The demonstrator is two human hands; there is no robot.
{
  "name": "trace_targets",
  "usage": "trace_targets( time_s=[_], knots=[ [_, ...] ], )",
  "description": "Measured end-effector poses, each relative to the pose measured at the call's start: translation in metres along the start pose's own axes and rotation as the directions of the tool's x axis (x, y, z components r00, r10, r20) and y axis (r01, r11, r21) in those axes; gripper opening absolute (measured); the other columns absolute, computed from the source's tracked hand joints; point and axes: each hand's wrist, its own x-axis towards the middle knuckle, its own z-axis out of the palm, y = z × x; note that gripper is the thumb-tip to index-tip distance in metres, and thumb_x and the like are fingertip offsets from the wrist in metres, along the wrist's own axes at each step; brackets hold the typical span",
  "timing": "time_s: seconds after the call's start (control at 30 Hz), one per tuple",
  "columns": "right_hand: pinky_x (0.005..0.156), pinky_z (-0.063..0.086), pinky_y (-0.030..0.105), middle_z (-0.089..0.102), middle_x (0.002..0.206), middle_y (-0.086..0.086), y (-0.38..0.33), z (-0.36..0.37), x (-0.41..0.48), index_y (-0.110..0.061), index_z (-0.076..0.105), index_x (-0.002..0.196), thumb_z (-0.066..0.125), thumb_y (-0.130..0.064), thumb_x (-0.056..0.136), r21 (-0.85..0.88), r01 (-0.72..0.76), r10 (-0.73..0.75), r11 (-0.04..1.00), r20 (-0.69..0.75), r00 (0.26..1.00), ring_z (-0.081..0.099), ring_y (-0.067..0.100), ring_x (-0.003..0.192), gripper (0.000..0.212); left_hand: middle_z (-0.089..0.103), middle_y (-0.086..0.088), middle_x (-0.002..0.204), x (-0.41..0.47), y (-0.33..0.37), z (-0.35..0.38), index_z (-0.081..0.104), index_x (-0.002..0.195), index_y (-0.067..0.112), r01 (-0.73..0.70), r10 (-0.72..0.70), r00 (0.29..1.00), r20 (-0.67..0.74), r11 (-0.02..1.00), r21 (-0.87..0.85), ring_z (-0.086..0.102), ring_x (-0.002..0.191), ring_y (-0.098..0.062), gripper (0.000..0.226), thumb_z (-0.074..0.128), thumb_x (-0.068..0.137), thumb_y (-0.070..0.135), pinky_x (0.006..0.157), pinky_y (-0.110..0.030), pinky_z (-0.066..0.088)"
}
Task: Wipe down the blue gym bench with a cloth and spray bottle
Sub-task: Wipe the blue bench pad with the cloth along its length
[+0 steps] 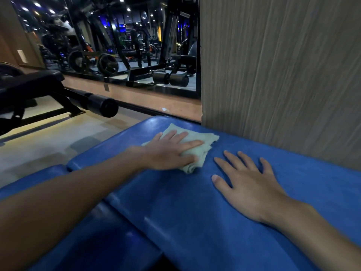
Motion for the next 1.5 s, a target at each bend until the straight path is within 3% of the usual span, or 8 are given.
trace_targets(
  time_s=[0.17,0.3,0.43,0.67,0.8,1.0,1.3,1.5],
  knots=[
    [0.119,-0.007,0.053,-0.007,0.164,-0.016,0.002,0.001,-0.001,-0.042,0.002,0.154,0.006,-0.066,0.093,0.012,0.012,-0.012,1.0,-0.027,1.0,-0.013,0.012,0.15,0.065,0.002,0.004,0.167,0.072,0.004,-0.011,0.003,0.149,0.06,0.023,-0.023,1.0,0.011,1.0,-0.016,-0.001,0.153,-0.026,0.06,0.022,0.094,0.073,0.12,-0.055,0.0],
    [0.119,-0.007,0.053,-0.007,0.164,-0.016,0.003,0.0,0.0,-0.043,0.004,0.153,0.007,-0.065,0.094,0.02,0.013,-0.013,1.0,-0.014,1.0,-0.012,0.012,0.15,0.064,0.001,0.003,0.168,0.07,0.003,-0.01,0.001,0.149,0.06,0.035,-0.034,0.999,0.017,0.999,-0.019,-0.001,0.153,-0.026,0.06,0.019,0.094,0.073,0.12,-0.054,-0.001],
    [0.119,-0.006,0.052,-0.004,0.164,-0.016,0.002,-0.001,0.0,-0.044,0.006,0.153,0.008,-0.065,0.093,0.032,0.005,-0.005,0.999,-0.007,1.0,-0.009,0.012,0.15,0.064,0.0,0.004,0.167,0.018,-0.002,0.0,0.002,0.148,0.061,0.011,-0.011,1.0,0.005,0.999,-0.034,-0.004,0.153,-0.023,0.057,0.021,0.095,0.071,0.121,-0.053,-0.002],
    [0.119,-0.003,0.053,0.003,0.164,-0.015,0.0,-0.006,-0.002,-0.043,0.013,0.153,0.012,-0.066,0.093,0.018,-0.008,0.008,1.0,0.012,1.0,-0.002,0.013,0.151,0.064,-0.015,0.011,0.165,-0.129,-0.023,0.009,-0.016,0.139,0.071,-0.06,0.059,0.997,0.048,0.998,0.0,-0.02,0.15,-0.017,0.062,0.004,0.081,0.082,0.121,-0.046,-0.009],
    [0.119,-0.003,0.055,0.01,0.163,-0.015,-0.008,-0.013,0.005,-0.041,0.022,0.151,0.018,-0.065,0.093,0.037,0.005,-0.003,0.999,-0.05,0.999,0.001,0.012,0.151,0.064,-0.021,0.013,0.163,-0.152,-0.024,0.009,-0.02,0.137,0.071,-0.04,0.039,0.996,0.081,0.999,0.007,-0.025,0.149,-0.015,0.061,0.006,0.082,0.08,0.121,-0.043,-0.013],
    [0.119,-0.005,0.054,-0.003,0.164,-0.014,-0.021,-0.001,0.02,-0.041,0.008,0.154,0.009,-0.066,0.092,0.016,0.024,-0.024,1.0,0.019,1.0,-0.007,0.014,0.151,0.067,-0.012,0.01,0.166,-0.088,-0.031,0.005,-0.007,0.144,0.067,0.007,-0.008,0.998,0.069,1.0,0.008,-0.015,0.152,-0.018,0.062,0.014,0.087,0.078,0.121,-0.047,-0.007],
    [0.119,-0.007,0.053,-0.009,0.163,-0.016,-0.016,0.005,0.022,-0.042,0.0,0.153,0.003,-0.067,0.09,-0.003,0.038,-0.038,0.999,-0.023,0.999,-0.013,0.012,0.149,0.068,0.002,0.005,0.167,0.072,-0.028,-0.01,0.005,0.149,0.06,0.049,-0.049,0.999,0.006,0.999,-0.014,-0.001,0.153,-0.027,0.057,0.023,0.096,0.069,0.12,-0.055,0.001],
    [0.119,-0.008,0.052,-0.008,0.163,-0.015,-0.016,0.004,0.021,-0.042,0.002,0.153,0.006,-0.066,0.092,0.012,0.045,-0.044,0.999,-0.015,0.999,-0.013,0.012,0.149,0.066,0.002,0.003,0.167,0.066,-0.03,-0.004,0.001,0.149,0.06,0.052,-0.052,0.999,-0.004,0.999,-0.009,0.0,0.153,-0.027,0.057,0.02,0.096,0.07,0.12,-0.055,0.0]
  ],
)
